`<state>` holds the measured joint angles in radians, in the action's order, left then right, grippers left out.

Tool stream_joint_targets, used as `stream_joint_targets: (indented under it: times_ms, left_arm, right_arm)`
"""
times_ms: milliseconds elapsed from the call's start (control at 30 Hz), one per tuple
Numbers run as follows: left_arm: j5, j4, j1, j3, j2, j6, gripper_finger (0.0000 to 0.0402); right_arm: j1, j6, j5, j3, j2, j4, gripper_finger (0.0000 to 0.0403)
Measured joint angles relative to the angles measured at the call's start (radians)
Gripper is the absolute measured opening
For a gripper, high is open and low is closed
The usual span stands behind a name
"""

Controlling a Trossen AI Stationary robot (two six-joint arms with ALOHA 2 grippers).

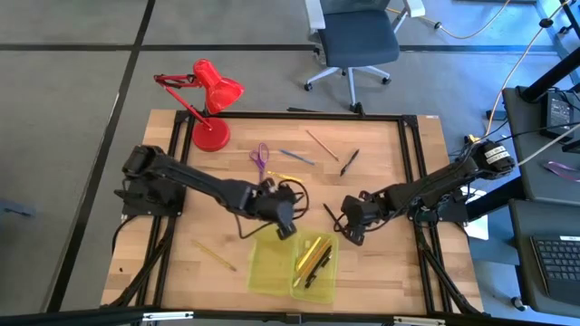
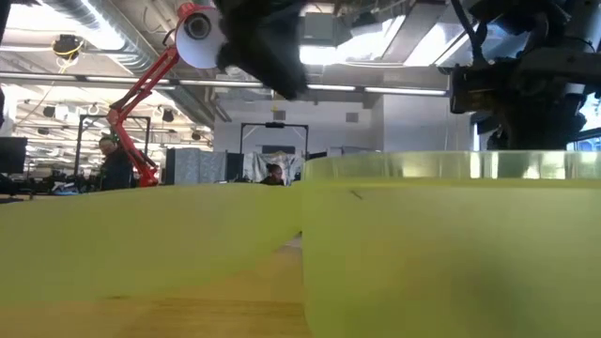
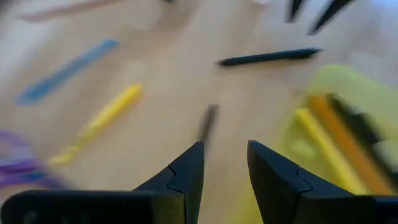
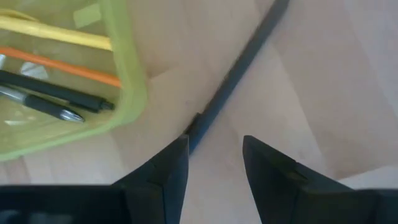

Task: Pick & place school supplies into a supply box
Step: Put the black pen into the yellow supply box

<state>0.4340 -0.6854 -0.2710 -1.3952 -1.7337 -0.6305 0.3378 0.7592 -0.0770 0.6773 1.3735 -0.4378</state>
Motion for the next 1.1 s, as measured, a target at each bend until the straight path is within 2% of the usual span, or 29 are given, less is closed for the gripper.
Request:
stream_joint_targets:
  times_ms: [133, 267, 367, 567, 667, 800, 967, 1100]
  left_arm:
    - [0.201, -0.129, -0.038, 0.028, 0.063, -0.010, 0.0120]
    - [0.237, -0.104, -0.055, 0.157, 0.173, -0.040, 0.0119]
    - [0.225, 0.036, -0.058, 0.302, 0.278, -0.041, 0.0116]
    - [0.062, 0.473, -0.021, 0.613, 0.456, 0.035, 0.0116]
    - [0.018, 0.606, 0.000, 0.714, 0.502, 0.042, 0.0119]
    - [0.013, 0.678, 0.017, 0.778, 0.517, 0.041, 0.0120]
    - [0.011, 0.686, 0.025, 0.787, 0.516, 0.042, 0.0116]
    - [0.018, 0.688, 0.025, 0.787, 0.516, 0.055, 0.0116]
  right_arm:
    - [0.024, 0.040, -0.006, 0.000, 0.003, 0.023, 0.0155]
    - [0.047, 0.087, -0.008, 0.000, 0.024, 0.032, 0.0155]
    - [0.052, 0.102, -0.008, 0.001, 0.045, 0.033, 0.0155]
    - [0.052, 0.100, -0.009, 0.037, 0.106, 0.020, 0.0155]
    - [0.052, 0.099, -0.009, 0.059, 0.143, -0.002, 0.0155]
    - [0.052, 0.100, -0.009, 0.078, 0.195, -0.019, 0.0155]
    - [0.053, 0.103, -0.020, 0.085, 0.247, 0.003, 0.0155]
    - [0.062, 0.103, -0.072, 0.087, 0.273, -0.023, 0.0150]
